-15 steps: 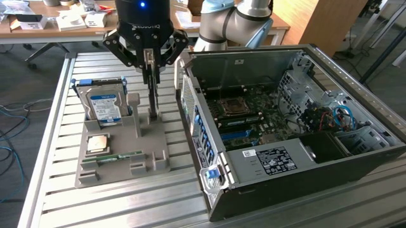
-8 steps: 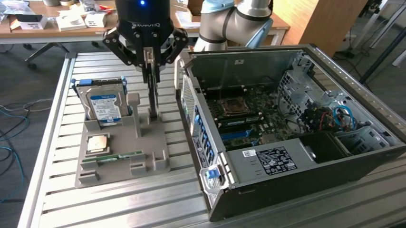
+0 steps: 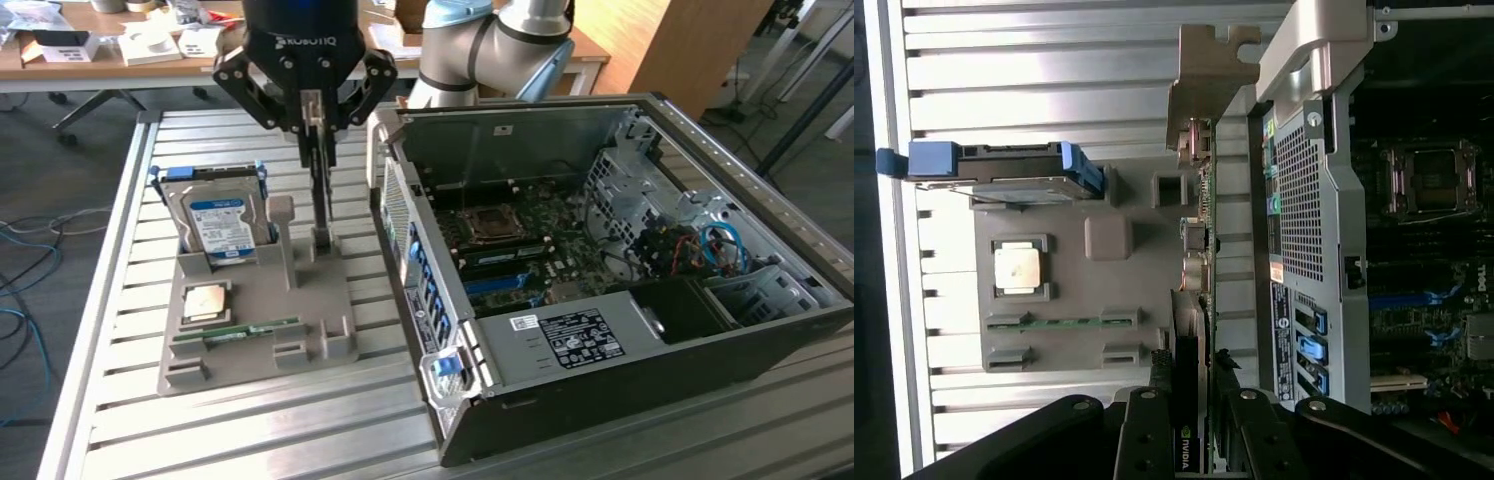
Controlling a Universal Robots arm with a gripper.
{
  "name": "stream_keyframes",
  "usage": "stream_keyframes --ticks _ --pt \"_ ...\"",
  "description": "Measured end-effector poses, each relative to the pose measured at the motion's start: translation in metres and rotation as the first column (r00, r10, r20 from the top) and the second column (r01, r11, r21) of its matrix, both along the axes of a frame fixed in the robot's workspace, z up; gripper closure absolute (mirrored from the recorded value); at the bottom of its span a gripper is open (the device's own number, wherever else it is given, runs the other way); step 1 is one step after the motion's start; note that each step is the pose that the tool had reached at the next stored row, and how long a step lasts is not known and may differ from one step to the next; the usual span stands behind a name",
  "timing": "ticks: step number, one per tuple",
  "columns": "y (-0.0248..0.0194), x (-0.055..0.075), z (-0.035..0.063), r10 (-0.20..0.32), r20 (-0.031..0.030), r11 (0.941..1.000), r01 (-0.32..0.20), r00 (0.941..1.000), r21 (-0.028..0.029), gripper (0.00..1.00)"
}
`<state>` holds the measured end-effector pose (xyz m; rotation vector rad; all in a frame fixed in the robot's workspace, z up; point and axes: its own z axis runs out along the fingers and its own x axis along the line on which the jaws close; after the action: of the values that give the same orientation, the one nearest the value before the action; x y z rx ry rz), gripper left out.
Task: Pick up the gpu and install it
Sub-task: 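Pick up the gpu and move the gpu toward the slot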
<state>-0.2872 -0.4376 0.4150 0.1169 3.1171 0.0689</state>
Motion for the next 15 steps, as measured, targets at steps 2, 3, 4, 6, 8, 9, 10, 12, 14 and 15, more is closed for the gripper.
stream_keyframes --ticks 2,3,4,6,8,9,10,12,14,15 --pt "0.0000 0.0000 0.0026 0.000 0.0000 1.0000 0.000 1.0000 0.0001 0.73" --pt "0.0000 0.0000 0.0035 0.000 0.0001 1.0000 0.000 1.0000 0.0002 0.73" --pt "0.0000 0.0000 0.0043 0.000 0.0000 1.0000 0.000 1.0000 0.0001 0.73" --pt "0.0000 0.0000 0.0045 0.000 0.0000 1.0000 0.000 1.0000 0.0002 0.73" --pt "0.0000 0.0000 0.0045 0.000 0.0000 1.0000 0.000 1.0000 0.0001 0.73" --pt "0.0000 0.0000 0.0045 0.000 0.0000 1.0000 0.000 1.0000 0.0001 0.73" --pt "0.0000 0.0000 0.0045 0.000 0.0000 1.0000 0.000 1.0000 0.0001 0.73" --pt "0.0000 0.0005 0.0046 0.000 -0.0002 1.0000 0.000 1.0000 0.0000 0.73" --pt "0.0000 0.0016 0.0046 0.000 -0.0001 1.0000 0.000 1.0000 0.0001 0.73" --pt "0.0000 0.0023 0.0045 0.000 0.0000 1.0000 0.000 1.0000 0.0001 0.73"
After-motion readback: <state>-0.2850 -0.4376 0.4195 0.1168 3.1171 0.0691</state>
